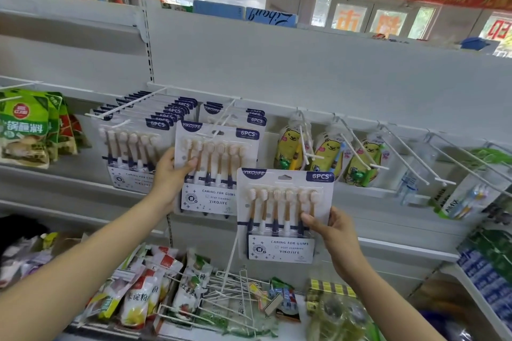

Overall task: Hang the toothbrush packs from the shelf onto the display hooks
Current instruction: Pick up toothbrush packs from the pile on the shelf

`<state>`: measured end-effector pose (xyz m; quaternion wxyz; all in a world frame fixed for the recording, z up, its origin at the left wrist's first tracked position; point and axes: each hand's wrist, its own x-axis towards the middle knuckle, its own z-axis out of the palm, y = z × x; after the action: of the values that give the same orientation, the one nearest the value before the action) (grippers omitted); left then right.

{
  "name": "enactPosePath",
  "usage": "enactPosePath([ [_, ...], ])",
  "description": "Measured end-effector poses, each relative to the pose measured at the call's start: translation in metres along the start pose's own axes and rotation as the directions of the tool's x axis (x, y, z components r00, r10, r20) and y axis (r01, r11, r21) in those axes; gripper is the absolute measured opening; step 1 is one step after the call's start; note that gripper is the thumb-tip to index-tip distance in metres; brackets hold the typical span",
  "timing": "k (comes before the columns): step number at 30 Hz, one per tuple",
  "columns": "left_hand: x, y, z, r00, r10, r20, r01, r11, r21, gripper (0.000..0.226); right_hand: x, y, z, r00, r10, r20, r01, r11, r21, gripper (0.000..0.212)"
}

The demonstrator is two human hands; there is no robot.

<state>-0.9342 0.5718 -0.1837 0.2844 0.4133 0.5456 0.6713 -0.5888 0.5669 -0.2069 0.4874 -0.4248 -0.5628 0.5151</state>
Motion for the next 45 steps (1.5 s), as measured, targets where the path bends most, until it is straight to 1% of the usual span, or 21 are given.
enactPosePath([
  [4, 0.034, -0.010, 0.021, 0.999, -0.050, 0.010, 0.050, 0.999, 0.017, 0.038, 0.002, 0.001, -0.003, 1.000, 0.021, 0.007, -0.021, 0.999, -0.047, 0.023],
  [7, 0.056, -0.014, 0.038, 0.998, -0.065, -0.011, 0.066, 0.997, 0.048, 0.033, 0.005, 0.001, -0.009, 0.998, 0.051, 0.028, -0.049, 0.997, -0.067, 0.026],
  [10, 0.078, -0.020, 0.051, 0.999, -0.035, -0.024, 0.037, 0.995, 0.092, 0.020, 0.010, 0.000, -0.013, 0.998, 0.062, 0.027, -0.061, 0.996, -0.059, 0.028],
  [13, 0.089, -0.024, 0.056, 0.996, -0.054, -0.066, 0.061, 0.992, 0.107, 0.019, 0.014, 0.000, -0.014, 0.998, 0.054, 0.023, -0.052, 0.997, -0.054, 0.024],
  [16, 0.093, -0.033, 0.060, 0.995, -0.058, -0.085, 0.066, 0.993, 0.095, 0.028, 0.018, 0.004, -0.013, 0.998, 0.056, 0.011, -0.055, 0.997, -0.049, 0.023],
  [18, 0.083, -0.031, 0.066, 0.994, -0.048, -0.100, 0.060, 0.991, 0.120, 0.026, 0.021, 0.006, -0.011, 0.998, 0.056, 0.005, -0.056, 0.997, -0.054, 0.024],
  [19, 0.075, -0.026, 0.070, 0.994, -0.024, -0.102, 0.041, 0.986, 0.162, 0.027, 0.022, 0.007, -0.009, 0.998, 0.055, 0.002, -0.055, 0.997, -0.057, 0.023],
  [20, 0.070, -0.026, 0.073, 0.994, 0.007, -0.105, 0.017, 0.975, 0.223, 0.031, 0.023, 0.007, -0.008, 0.998, 0.055, -0.004, -0.055, 0.997, -0.058, 0.022],
  [22, 0.056, -0.025, 0.073, 0.995, 0.052, -0.091, -0.014, 0.926, 0.377, 0.057, 0.023, 0.008, -0.003, 0.998, 0.056, -0.007, -0.056, 0.997, -0.057, 0.020],
  [23, 0.046, -0.021, 0.072, 0.997, 0.044, -0.064, -0.014, 0.910, 0.414, 0.069, 0.024, 0.008, -0.001, 0.999, 0.054, -0.003, -0.054, 0.997, -0.056, 0.020],
  [24, 0.038, -0.023, 0.070, 0.999, 0.048, -0.019, -0.036, 0.906, 0.422, 0.075, 0.023, 0.008, 0.002, 0.999, 0.053, 0.003, -0.053, 0.997, -0.054, 0.019],
  [26, 0.018, -0.025, 0.066, 0.991, 0.096, 0.093, -0.125, 0.911, 0.393, 0.069, 0.023, 0.007, 0.008, 0.999, 0.047, 0.010, -0.047, 0.998, -0.038, 0.020],
  [29, -0.013, -0.031, 0.051, 0.963, 0.188, 0.193, -0.244, 0.914, 0.325, 0.048, 0.021, 0.006, 0.019, 0.999, 0.035, 0.013, -0.034, 0.999, -0.023, 0.019],
  [31, -0.030, -0.037, 0.038, 0.956, 0.160, 0.245, -0.231, 0.927, 0.296, 0.048, 0.020, 0.006, 0.028, 0.999, 0.041, 0.013, -0.041, 0.999, -0.012, 0.019],
  [33, -0.047, -0.042, 0.024, 0.944, 0.075, 0.322, -0.162, 0.954, 0.252, 0.063, 0.020, 0.005, 0.037, 0.999, 0.040, 0.026, -0.040, 0.999, 0.005, 0.021],
  [34, -0.054, -0.043, 0.017, 0.930, 0.041, 0.364, -0.137, 0.961, 0.241, 0.067, 0.020, 0.004, 0.042, 0.999, 0.034, 0.033, -0.034, 0.999, 0.012, 0.022],
  [36, -0.070, -0.040, 0.006, 0.904, -0.027, 0.426, -0.086, 0.966, 0.243, 0.057, 0.020, 0.001, 0.052, 0.999, 0.021, 0.040, -0.023, 0.999, 0.031, 0.023],
  [38, -0.084, -0.039, 0.000, 0.895, -0.102, 0.435, -0.015, 0.966, 0.257, 0.048, 0.020, -0.003, 0.063, 0.998, 0.006, 0.058, -0.009, 0.999, 0.051, 0.022],
  [39, -0.089, -0.038, -0.004, 0.899, -0.120, 0.421, 0.011, 0.968, 0.253, 0.050, 0.019, -0.005, 0.068, 0.997, -0.003, 0.075, -0.001, 0.998, 0.056, 0.022],
  [43, -0.095, -0.036, -0.028, 0.940, -0.089, 0.329, 0.017, 0.977, 0.215, 0.059, 0.014, -0.011, 0.091, 0.991, -0.017, 0.135, 0.006, 0.997, 0.079, 0.025],
  [45, -0.096, -0.034, -0.040, 0.950, -0.068, 0.304, 0.005, 0.979, 0.201, 0.060, 0.011, -0.013, 0.101, 0.986, -0.030, 0.162, 0.017, 0.997, 0.080, 0.025],
])
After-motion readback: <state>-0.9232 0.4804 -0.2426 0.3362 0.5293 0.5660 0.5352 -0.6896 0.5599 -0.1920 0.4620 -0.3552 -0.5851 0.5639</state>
